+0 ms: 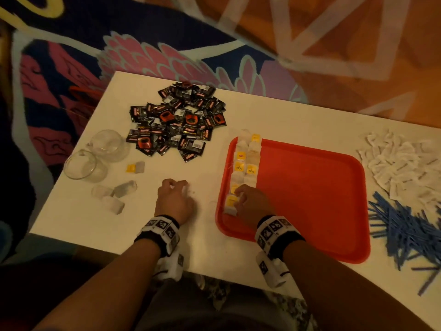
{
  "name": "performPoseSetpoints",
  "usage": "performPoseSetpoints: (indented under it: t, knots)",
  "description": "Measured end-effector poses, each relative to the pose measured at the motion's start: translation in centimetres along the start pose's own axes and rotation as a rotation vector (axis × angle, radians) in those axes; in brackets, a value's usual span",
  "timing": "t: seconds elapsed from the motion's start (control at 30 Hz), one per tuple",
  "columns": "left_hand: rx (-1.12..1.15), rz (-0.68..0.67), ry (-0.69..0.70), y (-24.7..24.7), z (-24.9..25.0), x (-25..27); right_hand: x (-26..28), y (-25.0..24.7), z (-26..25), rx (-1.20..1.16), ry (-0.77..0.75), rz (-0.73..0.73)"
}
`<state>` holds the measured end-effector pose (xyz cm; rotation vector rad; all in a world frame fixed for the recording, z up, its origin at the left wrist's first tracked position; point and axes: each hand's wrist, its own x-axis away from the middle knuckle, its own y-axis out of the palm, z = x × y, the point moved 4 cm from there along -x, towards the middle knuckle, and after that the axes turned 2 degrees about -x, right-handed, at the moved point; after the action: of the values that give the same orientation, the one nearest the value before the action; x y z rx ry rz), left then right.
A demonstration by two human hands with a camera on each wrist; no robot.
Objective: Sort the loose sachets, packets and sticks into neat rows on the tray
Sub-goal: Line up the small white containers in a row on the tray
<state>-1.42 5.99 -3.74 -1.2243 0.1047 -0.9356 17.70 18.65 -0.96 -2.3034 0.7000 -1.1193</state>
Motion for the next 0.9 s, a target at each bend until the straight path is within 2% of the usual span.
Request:
performPoseSetpoints:
  t: [0.13, 0.27, 0.37, 0.5, 0.73, 0.83, 0.9]
  knots:
    - [-0.023, 0.037, -0.225, -2.9, -4.4, -1.4, -0.8, 1.1, -2.2, -0.052, -0.035, 0.067]
    - [-0.07, 0.045, -0.437, -4.9, -9.3, -1.7, -1.9, 2.5, -4.3, -0.07, -0.075, -0.002]
    - [-0.028, 0.013, -0.514, -5.3, -12.5, -2.2, -2.4, 3.4, -5.3, -0.052, -0.077, -0.05]
    - [-0.043, -0.058, -0.418, -4.0, -14.5, -2.6, -2.8, 4.4, -5.8, -0.006, -0.06, -0.081]
    - [-0.147, -0.024, -0.051, 0.1, -9.6, -0.2, -3.7, 6.1, -6.4, 0.03, -0.031, -0.12]
    - [-0.075, -0.059, -0.023, 1.2, -7.5, 1.0, -4.6, 6.8, -7.4, 0.069, -0.051, -0.151]
    - [-0.033, -0.033, -0.003, 1.4, -7.2, 1.5, -5.3, 7.3, -8.5, 0.1, -0.087, -0.147]
